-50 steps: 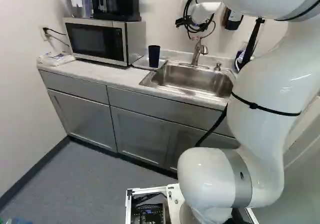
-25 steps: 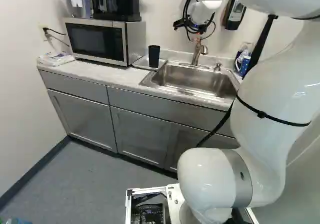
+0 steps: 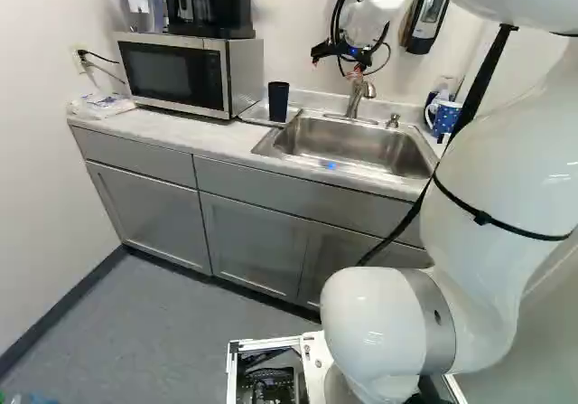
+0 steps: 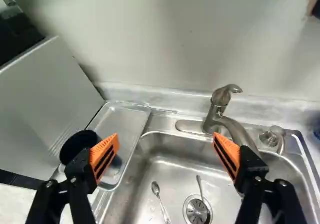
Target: Rinse the cup and place it in the tray
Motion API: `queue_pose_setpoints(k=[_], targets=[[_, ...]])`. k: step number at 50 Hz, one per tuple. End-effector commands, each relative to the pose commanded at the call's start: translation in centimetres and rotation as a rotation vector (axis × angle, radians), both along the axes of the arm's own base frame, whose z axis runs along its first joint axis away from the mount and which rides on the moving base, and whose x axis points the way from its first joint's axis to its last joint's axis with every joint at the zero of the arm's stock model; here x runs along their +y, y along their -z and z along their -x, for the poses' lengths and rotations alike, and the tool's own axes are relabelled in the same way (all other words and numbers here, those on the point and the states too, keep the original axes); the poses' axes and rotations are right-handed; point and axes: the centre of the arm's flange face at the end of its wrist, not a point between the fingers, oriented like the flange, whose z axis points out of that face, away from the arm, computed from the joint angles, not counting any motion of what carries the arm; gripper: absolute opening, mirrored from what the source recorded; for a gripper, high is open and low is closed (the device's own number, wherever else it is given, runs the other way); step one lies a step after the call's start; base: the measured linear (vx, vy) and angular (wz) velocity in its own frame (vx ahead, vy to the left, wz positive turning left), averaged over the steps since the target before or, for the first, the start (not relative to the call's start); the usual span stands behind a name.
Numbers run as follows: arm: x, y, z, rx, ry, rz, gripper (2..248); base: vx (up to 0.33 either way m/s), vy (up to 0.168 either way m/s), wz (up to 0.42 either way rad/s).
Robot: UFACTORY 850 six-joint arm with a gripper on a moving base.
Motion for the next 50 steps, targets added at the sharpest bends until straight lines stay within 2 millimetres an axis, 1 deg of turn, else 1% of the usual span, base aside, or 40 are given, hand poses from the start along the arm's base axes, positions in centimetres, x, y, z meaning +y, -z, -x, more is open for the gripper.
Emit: queue_pose_setpoints(k=[36, 50], targets=[[0.6, 1.3, 3.9, 0.169, -0.016, -0.03, 247, 0.0, 0.0, 0.0], [0.0, 1.7, 5.4, 0.212, -0.003, -0.039, 247, 0.0, 0.0, 0.0]])
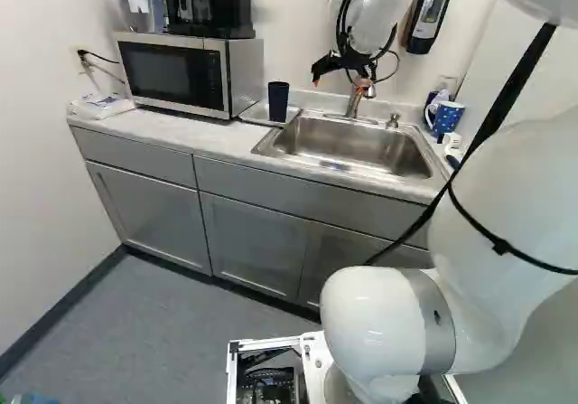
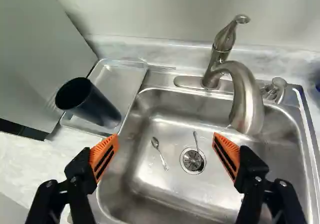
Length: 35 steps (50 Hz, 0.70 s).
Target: Rinse the cup and place it in the tray
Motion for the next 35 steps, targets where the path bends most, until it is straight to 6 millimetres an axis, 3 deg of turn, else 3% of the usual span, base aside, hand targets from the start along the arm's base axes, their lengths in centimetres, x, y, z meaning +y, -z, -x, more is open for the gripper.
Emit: queue_pose_setpoints(k=[35], targets=[[-4.0, 0.2, 4.2, -0.007, 0.104, 0.001, 247, 0.0, 0.0, 0.0]])
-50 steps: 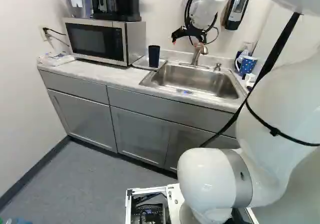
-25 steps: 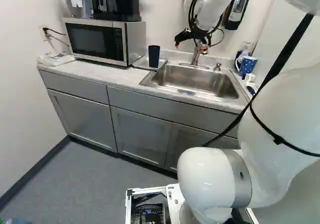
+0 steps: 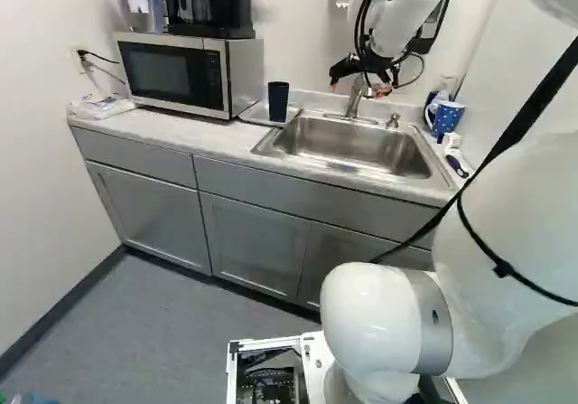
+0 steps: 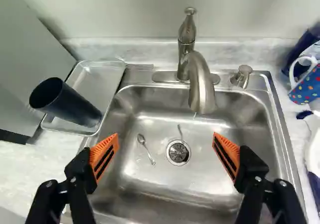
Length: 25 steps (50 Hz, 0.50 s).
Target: Rinse the cup and place it in the tray
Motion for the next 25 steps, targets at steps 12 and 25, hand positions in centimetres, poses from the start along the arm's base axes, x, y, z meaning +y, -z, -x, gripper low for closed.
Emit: queue_pose_setpoints(k=[12, 25], targets=[[-1.4, 0.1, 1.6, -0.004, 0.041, 0.001, 247, 0.0, 0.0, 0.0], [-2.0, 0.1, 2.3, -0.005, 0.06, 0.001, 247, 0.0, 0.0, 0.0]])
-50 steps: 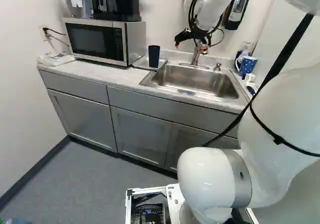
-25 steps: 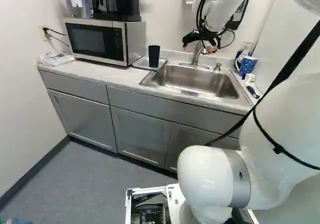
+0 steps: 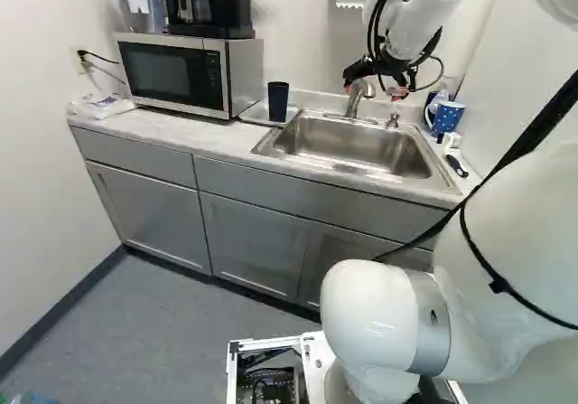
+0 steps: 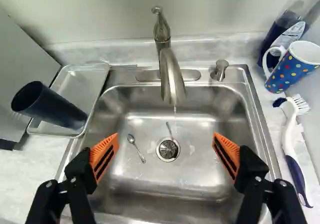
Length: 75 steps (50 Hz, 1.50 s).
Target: Rinse the cup and place it in the tray
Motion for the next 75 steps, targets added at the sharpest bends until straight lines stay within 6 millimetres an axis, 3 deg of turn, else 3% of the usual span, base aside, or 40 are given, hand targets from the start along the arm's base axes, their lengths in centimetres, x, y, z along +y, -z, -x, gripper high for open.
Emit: queue_pose_setpoints(k=[42, 75], targets=[[0.0, -0.1, -0.3, -0.009, -0.002, 0.003, 247, 0.0, 0.0, 0.0], [2.0, -2.5, -6.9, -0.282, -0.047, 0.074, 247, 0.0, 0.0, 0.0]])
